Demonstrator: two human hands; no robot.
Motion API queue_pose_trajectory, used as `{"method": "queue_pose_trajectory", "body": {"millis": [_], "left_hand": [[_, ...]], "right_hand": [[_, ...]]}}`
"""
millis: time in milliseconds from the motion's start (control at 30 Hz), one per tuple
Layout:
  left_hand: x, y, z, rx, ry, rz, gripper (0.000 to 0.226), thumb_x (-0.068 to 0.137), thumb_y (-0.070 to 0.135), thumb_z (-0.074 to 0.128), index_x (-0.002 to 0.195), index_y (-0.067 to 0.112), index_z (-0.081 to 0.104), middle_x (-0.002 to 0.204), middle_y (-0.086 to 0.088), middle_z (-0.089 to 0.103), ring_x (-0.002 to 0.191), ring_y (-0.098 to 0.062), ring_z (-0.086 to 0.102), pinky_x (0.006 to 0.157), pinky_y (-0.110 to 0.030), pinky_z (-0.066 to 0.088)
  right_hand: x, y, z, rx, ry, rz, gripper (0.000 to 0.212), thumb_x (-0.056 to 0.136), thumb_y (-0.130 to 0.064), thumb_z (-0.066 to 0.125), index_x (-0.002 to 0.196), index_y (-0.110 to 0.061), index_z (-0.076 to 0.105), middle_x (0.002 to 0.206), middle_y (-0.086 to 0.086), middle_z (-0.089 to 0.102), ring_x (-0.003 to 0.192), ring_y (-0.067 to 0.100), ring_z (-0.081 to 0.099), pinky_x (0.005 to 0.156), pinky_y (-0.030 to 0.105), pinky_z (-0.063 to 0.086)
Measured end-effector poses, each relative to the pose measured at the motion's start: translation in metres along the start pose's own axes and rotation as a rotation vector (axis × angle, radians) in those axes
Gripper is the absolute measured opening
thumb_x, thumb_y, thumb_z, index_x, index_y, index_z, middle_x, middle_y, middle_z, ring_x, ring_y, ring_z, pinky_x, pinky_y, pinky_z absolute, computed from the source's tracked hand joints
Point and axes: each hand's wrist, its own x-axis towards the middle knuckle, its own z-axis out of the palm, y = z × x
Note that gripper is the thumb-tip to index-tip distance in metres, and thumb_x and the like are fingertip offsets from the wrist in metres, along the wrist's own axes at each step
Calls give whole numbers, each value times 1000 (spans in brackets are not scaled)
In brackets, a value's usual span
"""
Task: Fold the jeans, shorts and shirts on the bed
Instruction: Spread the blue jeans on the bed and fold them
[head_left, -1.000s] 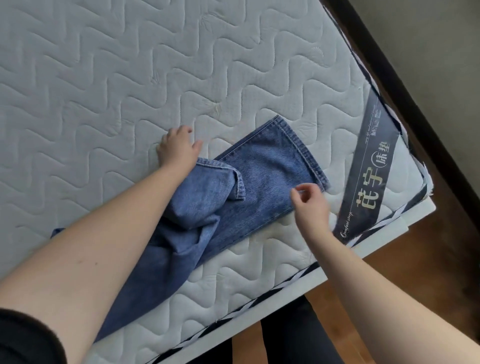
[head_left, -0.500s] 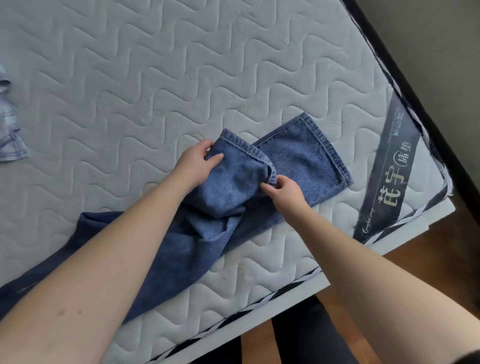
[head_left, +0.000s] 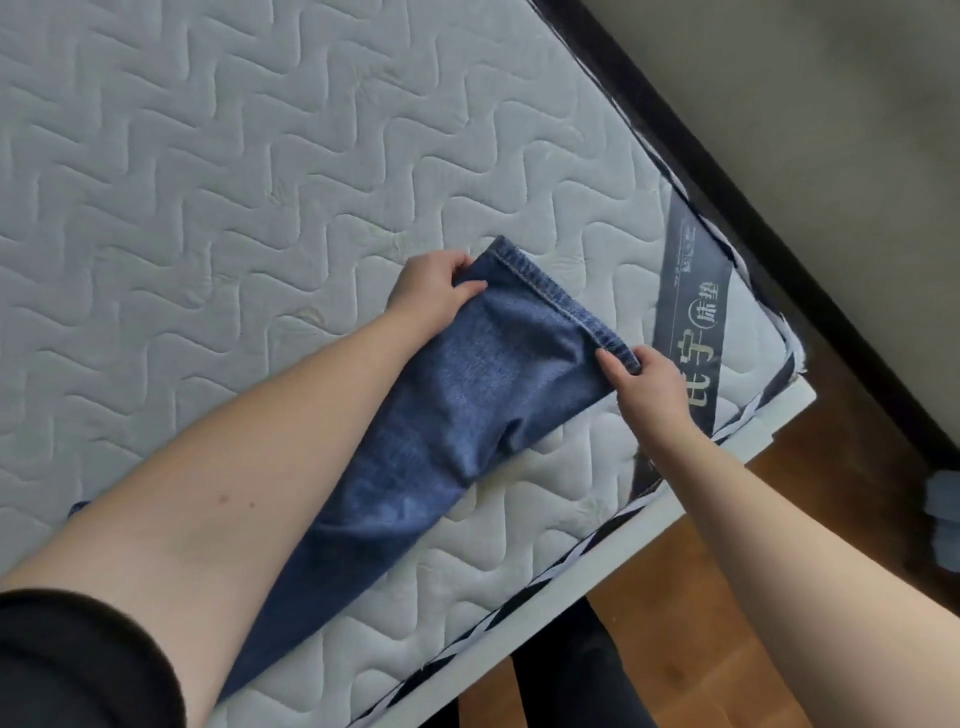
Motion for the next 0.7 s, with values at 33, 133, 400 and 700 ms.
{"method": "queue_pose_trajectory", "body": {"millis": [33, 133, 400, 700], "left_hand": [[9, 6, 6, 30, -26, 14, 11, 87, 32, 68, 86, 23, 63, 80, 7, 61, 80, -17, 56, 69, -26, 36], [31, 17, 23, 128, -81, 43, 12, 88, 32, 66, 89, 20, 65, 92, -2, 68, 89, -23, 60, 71, -29, 39], [64, 1, 50, 419, -7, -32, 26, 92, 35, 62, 107, 13, 63, 121, -10, 51, 116, -32, 45, 90, -41, 39], [74, 8, 36, 223, -264, -91, 20, 90, 28, 67, 91, 10, 61, 93, -12, 65, 87, -26, 58, 69, -29, 36]], "right_hand": [[5, 6, -3, -18, 5, 18, 34, 90, -45, 63, 70, -19, 53, 63, -3, 54, 58, 13, 48, 51, 31, 31], [16, 22, -1, -54, -10, 68, 32, 90, -45, 64, 73, -19, 56, 66, -5, 57, 64, 15, 51, 55, 31, 31], [48, 22, 25, -133, -96, 50, 29, 91, -41, 63, 91, -12, 63, 109, 16, 58, 101, 32, 55, 85, 35, 44], [60, 22, 4, -19, -214, 126, 27, 83, -27, 75, 84, -21, 49, 82, -2, 58, 70, 15, 56, 56, 26, 45]]}}
